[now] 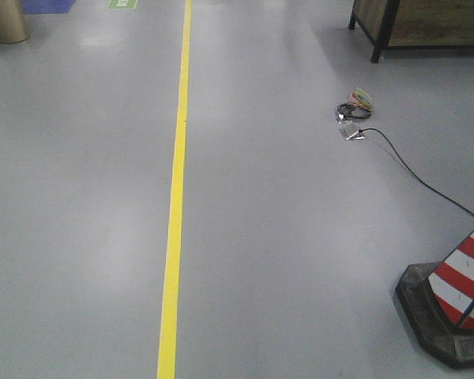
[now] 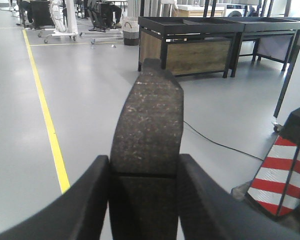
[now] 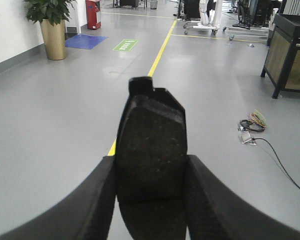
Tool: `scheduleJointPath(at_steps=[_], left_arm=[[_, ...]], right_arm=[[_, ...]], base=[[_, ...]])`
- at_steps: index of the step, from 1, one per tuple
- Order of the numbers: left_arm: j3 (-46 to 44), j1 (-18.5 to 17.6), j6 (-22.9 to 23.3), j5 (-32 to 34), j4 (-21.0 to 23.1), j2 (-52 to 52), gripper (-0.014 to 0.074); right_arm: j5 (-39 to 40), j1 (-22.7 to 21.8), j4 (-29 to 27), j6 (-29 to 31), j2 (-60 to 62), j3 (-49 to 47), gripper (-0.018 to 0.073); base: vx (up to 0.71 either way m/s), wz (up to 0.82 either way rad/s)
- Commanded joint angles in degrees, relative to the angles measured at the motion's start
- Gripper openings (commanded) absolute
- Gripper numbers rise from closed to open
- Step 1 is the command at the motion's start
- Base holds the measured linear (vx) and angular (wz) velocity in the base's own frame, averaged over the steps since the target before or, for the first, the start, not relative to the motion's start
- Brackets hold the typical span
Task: Move and align brake pads A on conveyor
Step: 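Drive along the yellow-lined corridor past the striped cones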
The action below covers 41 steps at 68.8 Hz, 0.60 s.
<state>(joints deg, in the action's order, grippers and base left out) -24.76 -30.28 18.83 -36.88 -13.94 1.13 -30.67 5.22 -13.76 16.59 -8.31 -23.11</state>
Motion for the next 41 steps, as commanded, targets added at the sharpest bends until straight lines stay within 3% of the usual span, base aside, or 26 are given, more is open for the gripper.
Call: scheduleJointPath(at_steps=[1, 19, 41], left_arm=[[-1.4, -0.2, 0.2, 5.4, -0.5, 0.8, -0.0006], [-1.4, -0.2, 0.2, 5.4, -0.5, 0.8, -0.0006], [-1.4, -0.2, 0.2, 5.4, -0.5, 0.8, -0.0006]], right_arm=[[5.3, -0.4, -0.2, 0.3, -0.8, -1.6, -0.0002], [5.3, -0.4, -0.2, 0.3, -0.8, -1.6, -0.0002], [5.3, -0.4, -0.2, 0.3, -0.8, -1.6, -0.0002]], base=[[0.45, -0.10], [0.39, -0.32], [0.28, -0.81]])
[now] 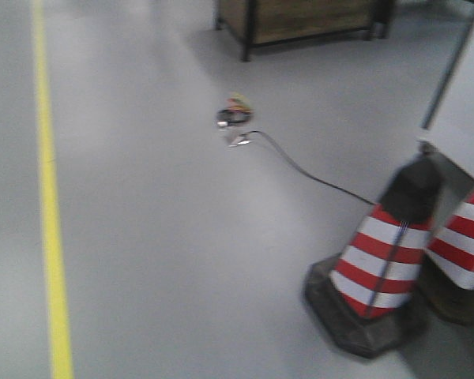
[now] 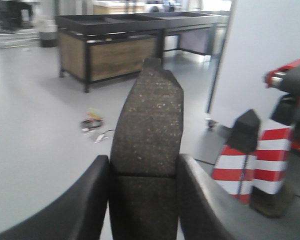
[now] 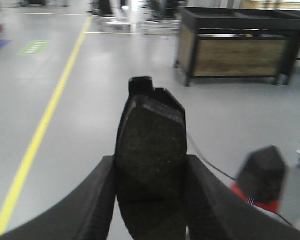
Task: Move and align brake pads A on conveyor
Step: 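Drive along the yellow-lined corridor past the striped cones, then turn and drive up to the conveyor belt holding both pads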
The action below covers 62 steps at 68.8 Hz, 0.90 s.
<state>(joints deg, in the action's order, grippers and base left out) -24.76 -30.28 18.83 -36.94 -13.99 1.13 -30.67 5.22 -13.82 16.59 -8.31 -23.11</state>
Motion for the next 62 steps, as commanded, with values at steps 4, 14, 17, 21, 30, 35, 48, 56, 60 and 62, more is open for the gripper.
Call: scheduleJointPath(at_steps=[4, 14, 17, 21, 30, 35, 48, 56, 60, 62], left_arm=[[-1.4, -0.2, 0.2, 5.4, -0.4, 0.8, -0.0006], [-1.4, -0.2, 0.2, 5.4, -0.4, 0.8, -0.0006], [-1.4, -0.2, 0.2, 5.4, -0.4, 0.8, -0.0006], [-1.4, -0.2, 0.2, 5.4, -0.4, 0.8, -0.0006], [-1.4, -0.2, 0.2, 5.4, -0.4, 0.8, -0.0006], [-1.4, -0.2, 0.2, 5.4, -0.4, 0.8, -0.0006], [-1.4, -0.2, 0.2, 5.4, -0.4, 0.8, -0.0006], [-1.4, -0.2, 0.2, 5.4, -0.4, 0.8, -0.0006], [-1.4, -0.2, 0.2, 5.4, -0.4, 0.8, -0.0006], [-1.4, -0.2, 0.2, 5.4, -0.4, 0.8, -0.0006]], right_arm=[[5.3, -0.4, -0.1, 0.3, -0.8, -1.6, -0.0002], [5.3, -0.4, -0.1, 0.3, -0.8, -1.6, -0.0002], [5.3, -0.4, -0.1, 0.3, -0.8, -1.6, -0.0002], [5.3, -0.4, -0.1, 0.3, -0.8, -1.6, -0.0002], [5.3, -0.4, -0.1, 0.3, -0.8, -1.6, -0.0002], [5.3, -0.4, -0.1, 0.3, -0.8, -1.6, -0.0002], [5.3, -0.4, -0.1, 0.3, -0.8, -1.6, -0.0002], [5.3, -0.4, -0.1, 0.3, -0.8, -1.6, -0.0002], [5.3, -0.4, -0.1, 0.3, -0.8, -1.6, -0.0002], [5.3, -0.4, -0.1, 0.3, -0.8, -1.6, -0.0002]], base=[[0.21, -0.97], [0.19, -0.98], [0.19, -0.95], [0.19, -0.93], [0.19, -0.89], [0.19, -0.84], [0.19, -0.80], [0.18, -0.81], [0.17, -0.83], [0.16, -0.83]])
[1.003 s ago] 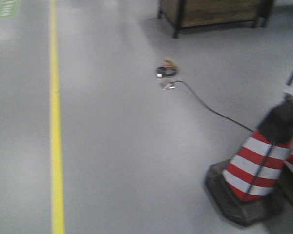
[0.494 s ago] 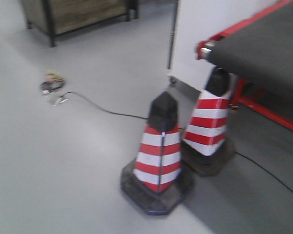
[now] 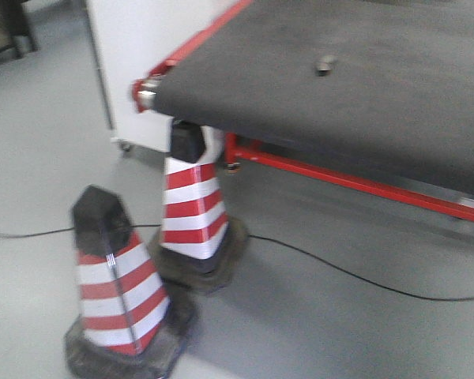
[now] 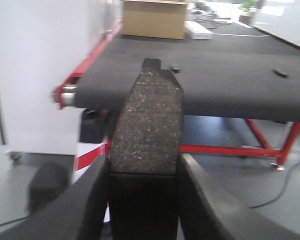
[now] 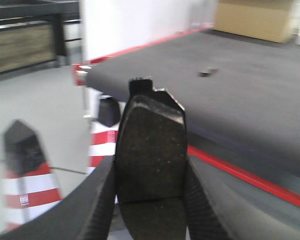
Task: Move and align brake pads A on conveyor
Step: 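Turn and drive up to the conveyor belt holding both pads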
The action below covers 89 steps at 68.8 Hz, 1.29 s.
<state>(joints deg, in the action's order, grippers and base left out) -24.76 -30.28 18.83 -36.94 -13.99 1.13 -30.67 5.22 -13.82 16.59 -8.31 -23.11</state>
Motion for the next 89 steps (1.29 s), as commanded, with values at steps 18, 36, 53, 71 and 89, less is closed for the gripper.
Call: scheduleJointPath(at_steps=[18, 36, 53, 71, 89], left_arm=[[-1.4, -0.2, 0.2, 5.4, -0.4, 0.8, -0.0006], [-1.4, -0.2, 0.2, 5.4, -0.4, 0.8, -0.0006], [-1.4, -0.2, 0.2, 5.4, -0.4, 0.8, -0.0006], [-1.4, -0.2, 0.2, 5.4, -0.4, 0.8, -0.0006], [-1.4, -0.2, 0.2, 5.4, -0.4, 0.8, -0.0006]], right_arm=[[5.3, -0.4, -0.1, 0.3, -0.8, -1.6, -0.0002], [5.3, -0.4, -0.1, 0.3, -0.8, -1.6, -0.0002], [5.3, -0.4, -0.1, 0.3, -0.8, -1.6, -0.0002], [5.3, -0.4, -0.1, 0.3, -0.8, -1.6, -0.0002], [5.3, -0.4, -0.1, 0.3, -0.8, -1.6, -0.0002]], base=[[0.13, -0.78], [0.08, -0.50], [0.05, -0.18], [0.08, -0.14], [0.19, -0.14]])
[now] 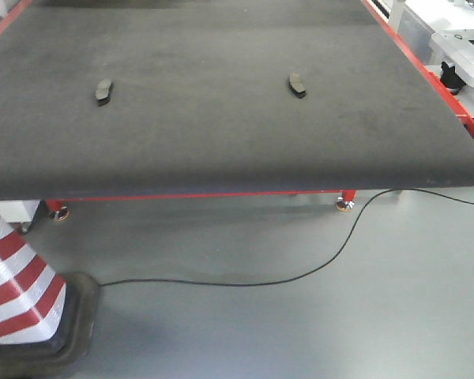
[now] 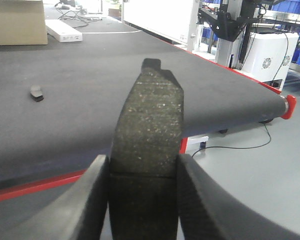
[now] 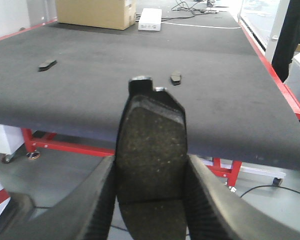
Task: Move and align brake pads A on conveyor
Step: 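Turn and drive up to the conveyor belt holding both pads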
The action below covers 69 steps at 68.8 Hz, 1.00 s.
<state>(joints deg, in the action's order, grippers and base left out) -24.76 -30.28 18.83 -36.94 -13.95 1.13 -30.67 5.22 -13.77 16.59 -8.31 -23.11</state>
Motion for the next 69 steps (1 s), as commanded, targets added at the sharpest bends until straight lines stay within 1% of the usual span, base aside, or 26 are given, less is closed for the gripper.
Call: scheduleJointPath(at_steps=[1, 69], left_arm=[[-1.4, -0.2, 0.2, 5.4, -0.5, 0.8, -0.0006], [-1.4, -0.2, 0.2, 5.4, -0.5, 0.8, -0.0006]], right_arm=[[5.3, -0.4, -0.2, 0.3, -0.8, -1.6, -0.0002], [5.3, -0.4, -0.2, 0.3, -0.8, -1.6, -0.0002]], base=[[0.26, -0.08], [0.36, 0.02]])
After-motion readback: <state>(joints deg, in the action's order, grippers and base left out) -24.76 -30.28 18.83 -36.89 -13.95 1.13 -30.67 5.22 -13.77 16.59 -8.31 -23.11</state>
